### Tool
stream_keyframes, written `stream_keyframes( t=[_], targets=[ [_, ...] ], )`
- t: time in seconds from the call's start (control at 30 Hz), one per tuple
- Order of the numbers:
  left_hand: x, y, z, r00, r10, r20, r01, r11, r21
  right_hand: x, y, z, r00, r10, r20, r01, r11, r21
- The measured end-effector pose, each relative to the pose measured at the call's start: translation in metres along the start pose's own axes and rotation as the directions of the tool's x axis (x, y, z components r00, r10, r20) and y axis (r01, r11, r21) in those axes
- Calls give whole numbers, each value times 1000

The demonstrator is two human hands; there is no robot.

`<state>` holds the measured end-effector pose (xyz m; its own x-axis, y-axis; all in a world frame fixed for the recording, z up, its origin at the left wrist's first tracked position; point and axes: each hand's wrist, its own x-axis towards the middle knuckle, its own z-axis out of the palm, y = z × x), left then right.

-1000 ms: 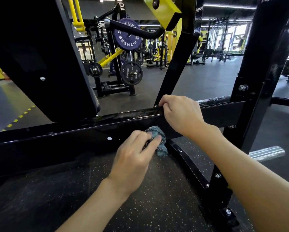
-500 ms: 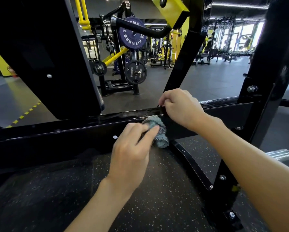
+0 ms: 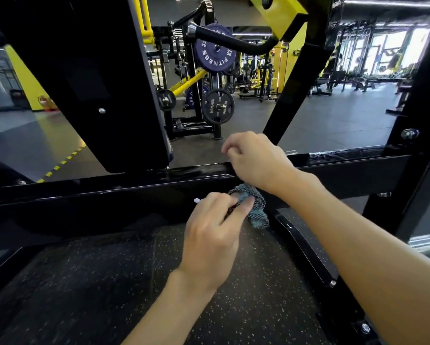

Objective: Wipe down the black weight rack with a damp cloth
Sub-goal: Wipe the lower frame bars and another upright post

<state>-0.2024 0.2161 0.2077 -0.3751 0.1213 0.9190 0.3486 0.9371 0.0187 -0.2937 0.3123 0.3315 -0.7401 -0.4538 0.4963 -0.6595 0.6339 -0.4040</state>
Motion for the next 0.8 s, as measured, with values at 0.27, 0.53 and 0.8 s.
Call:
stream_keyframes(
  t=[0.27, 0.53, 0.8],
  targets=[
    [6, -3, -4, 990, -61, -124, 70, 995, 73, -1, 0, 8, 1000, 18, 0, -18, 986, -165],
    [17, 4, -7, 945, -187, -267, 192, 981, -9, 6, 0, 5, 996, 74, 42, -76, 996, 45],
    [-9, -10, -21, 890, -316, -328, 336, 942, 6, 0, 2, 4, 997, 60, 42, -60, 998, -18]
  ],
)
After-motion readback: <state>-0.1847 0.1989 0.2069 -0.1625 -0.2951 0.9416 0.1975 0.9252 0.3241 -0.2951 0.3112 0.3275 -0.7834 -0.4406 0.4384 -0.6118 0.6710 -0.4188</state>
